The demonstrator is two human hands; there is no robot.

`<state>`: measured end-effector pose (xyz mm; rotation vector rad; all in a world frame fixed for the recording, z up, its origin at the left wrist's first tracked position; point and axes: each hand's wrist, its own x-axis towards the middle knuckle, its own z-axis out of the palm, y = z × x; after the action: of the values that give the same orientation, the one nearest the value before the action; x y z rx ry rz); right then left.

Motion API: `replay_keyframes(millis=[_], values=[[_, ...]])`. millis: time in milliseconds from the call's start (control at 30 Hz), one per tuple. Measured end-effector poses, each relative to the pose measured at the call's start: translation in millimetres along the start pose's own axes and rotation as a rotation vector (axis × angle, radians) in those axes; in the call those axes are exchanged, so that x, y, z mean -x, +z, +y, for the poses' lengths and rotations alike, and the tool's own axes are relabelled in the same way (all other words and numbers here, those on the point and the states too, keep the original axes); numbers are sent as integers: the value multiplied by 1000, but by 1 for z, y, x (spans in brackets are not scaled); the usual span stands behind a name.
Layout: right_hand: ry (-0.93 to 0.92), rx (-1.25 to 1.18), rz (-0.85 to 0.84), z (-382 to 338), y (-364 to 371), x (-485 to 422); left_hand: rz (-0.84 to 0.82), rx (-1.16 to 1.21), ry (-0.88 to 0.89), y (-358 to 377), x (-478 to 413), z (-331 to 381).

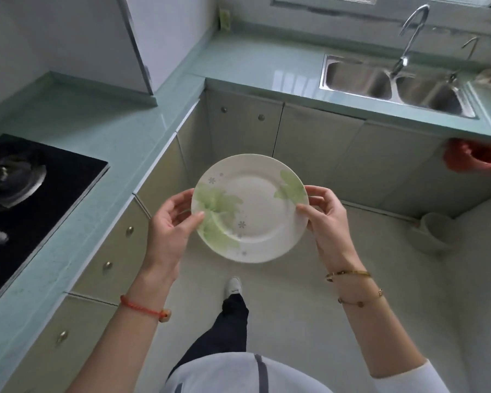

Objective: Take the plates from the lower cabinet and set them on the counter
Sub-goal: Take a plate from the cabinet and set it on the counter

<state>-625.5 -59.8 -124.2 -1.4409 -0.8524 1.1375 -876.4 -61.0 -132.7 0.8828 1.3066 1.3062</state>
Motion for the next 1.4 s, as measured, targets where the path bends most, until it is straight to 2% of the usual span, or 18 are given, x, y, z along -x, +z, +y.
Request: replay_keyframes(millis=[267,567,1100,1400], values=[[-33,7,74,-49,43,-161,-77,-41,26,51,-179,43],[-24,41,110,-77,80,-311,-82,-74,16,96,-332,66],[48,101,-41,-139,147,-654,82,-78,-28,203,-629,97],[93,214,-52,-150,199,-823,57,-125,-96,234,-796,93]])
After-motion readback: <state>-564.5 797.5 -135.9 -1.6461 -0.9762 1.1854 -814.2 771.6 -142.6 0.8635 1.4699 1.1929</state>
